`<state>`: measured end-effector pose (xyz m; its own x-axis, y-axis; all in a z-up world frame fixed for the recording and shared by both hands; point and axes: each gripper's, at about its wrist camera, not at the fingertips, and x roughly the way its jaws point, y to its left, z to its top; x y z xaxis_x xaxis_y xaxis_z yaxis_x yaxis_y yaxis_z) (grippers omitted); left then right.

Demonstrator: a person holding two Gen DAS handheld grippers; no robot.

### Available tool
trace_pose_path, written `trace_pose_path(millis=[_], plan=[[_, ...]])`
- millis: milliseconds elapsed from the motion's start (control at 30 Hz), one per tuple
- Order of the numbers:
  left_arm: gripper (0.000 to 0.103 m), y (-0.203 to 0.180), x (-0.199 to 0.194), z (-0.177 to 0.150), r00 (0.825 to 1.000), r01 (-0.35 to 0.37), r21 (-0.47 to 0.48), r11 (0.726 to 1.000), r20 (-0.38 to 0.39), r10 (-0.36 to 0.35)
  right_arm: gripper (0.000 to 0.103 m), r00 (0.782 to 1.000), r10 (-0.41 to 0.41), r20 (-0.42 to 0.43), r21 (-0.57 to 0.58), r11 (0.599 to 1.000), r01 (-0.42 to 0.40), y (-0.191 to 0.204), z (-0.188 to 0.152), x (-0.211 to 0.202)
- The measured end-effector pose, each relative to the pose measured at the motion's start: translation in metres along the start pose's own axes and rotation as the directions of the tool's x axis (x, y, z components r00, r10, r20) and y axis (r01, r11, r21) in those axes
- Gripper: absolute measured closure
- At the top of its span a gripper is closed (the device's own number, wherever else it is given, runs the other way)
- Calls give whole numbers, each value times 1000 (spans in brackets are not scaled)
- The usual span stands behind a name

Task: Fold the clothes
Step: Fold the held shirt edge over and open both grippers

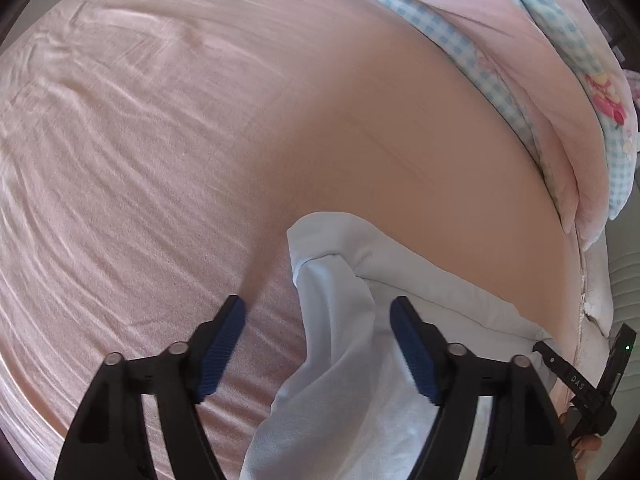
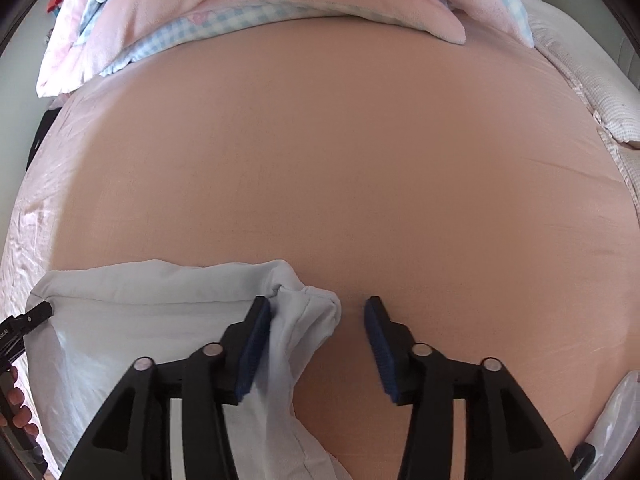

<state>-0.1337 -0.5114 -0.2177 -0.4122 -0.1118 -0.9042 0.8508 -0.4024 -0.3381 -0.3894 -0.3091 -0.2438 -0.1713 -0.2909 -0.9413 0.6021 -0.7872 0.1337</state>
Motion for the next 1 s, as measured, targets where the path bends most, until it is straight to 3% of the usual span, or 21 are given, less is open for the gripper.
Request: trace_pose_path(millis=[33,133,333,633,800,1000], plan=[[11,2,-4,1,1000,2,-16,1000,12,-2,40,1000,-5,-8,2,1000,5,-2,1,-1],[11,9,-15,2,999,17,-61,998,45,-14,33,1000,-4,-19,34,999,5,-13,0,-5],[11,20,-32,-4,997,71,-118,990,26,-68,32,999,46,-21,129,991,-43,-33,-6,-15],[11,40,-87,-25,998,51,-95,994,38,-48,32,997,62,40,200,977,-68,-47,-22,-55],[11,60,-132,-39,997,38,-77,996,66,-33,32,991,103,86,264,957,-123,-56,-33,-86],[11,65,-169,-48,994,35,-36,999,102,-31,32,982,140,123,269,948,-169,-44,-63,-126]])
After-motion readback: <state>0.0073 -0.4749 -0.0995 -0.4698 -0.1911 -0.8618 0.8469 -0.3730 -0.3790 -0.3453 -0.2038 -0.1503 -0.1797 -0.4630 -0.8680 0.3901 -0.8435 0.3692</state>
